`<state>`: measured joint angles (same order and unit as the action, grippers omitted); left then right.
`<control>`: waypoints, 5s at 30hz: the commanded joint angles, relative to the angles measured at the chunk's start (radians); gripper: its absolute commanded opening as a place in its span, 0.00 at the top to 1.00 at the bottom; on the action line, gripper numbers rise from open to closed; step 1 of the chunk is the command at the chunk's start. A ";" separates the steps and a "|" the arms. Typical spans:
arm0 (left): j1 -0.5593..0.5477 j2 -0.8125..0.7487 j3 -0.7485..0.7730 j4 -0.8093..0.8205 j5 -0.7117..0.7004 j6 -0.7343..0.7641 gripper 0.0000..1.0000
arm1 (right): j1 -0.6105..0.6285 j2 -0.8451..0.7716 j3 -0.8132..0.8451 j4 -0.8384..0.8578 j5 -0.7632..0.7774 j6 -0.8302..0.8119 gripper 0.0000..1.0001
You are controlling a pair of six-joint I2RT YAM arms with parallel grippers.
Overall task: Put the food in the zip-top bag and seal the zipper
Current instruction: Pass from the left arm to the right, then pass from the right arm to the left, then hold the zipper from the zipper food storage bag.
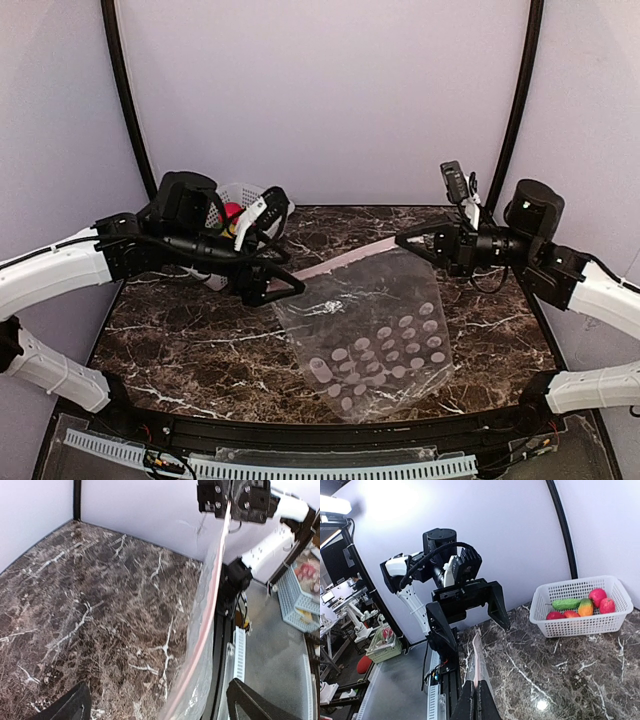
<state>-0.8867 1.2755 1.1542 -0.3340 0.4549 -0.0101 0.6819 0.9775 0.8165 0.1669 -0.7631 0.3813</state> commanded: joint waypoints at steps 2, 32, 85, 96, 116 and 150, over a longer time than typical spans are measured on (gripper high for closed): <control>0.051 -0.128 -0.099 0.259 0.008 -0.182 0.02 | 0.009 -0.053 -0.018 0.201 0.087 0.089 1.00; 0.105 -0.237 -0.344 0.610 0.140 -0.422 0.36 | 0.009 -0.123 -0.115 0.393 0.135 0.273 1.00; 0.146 0.141 0.235 -0.234 0.494 0.194 0.99 | -0.001 -0.087 0.290 -0.542 0.330 -0.155 0.39; 0.144 0.105 0.063 -0.074 0.495 0.202 0.99 | 0.087 0.169 0.488 -0.676 0.183 -0.249 0.48; 0.144 0.063 -0.004 0.000 0.481 0.167 0.99 | 0.279 0.485 0.541 -0.387 0.097 -0.182 0.65; 0.145 0.048 -0.011 0.011 0.459 0.160 0.99 | 0.315 0.547 0.528 -0.305 0.132 -0.146 1.00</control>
<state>-0.7479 1.3548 1.1614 -0.3382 0.9188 0.1539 0.9882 1.5341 1.3510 -0.1677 -0.6456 0.2409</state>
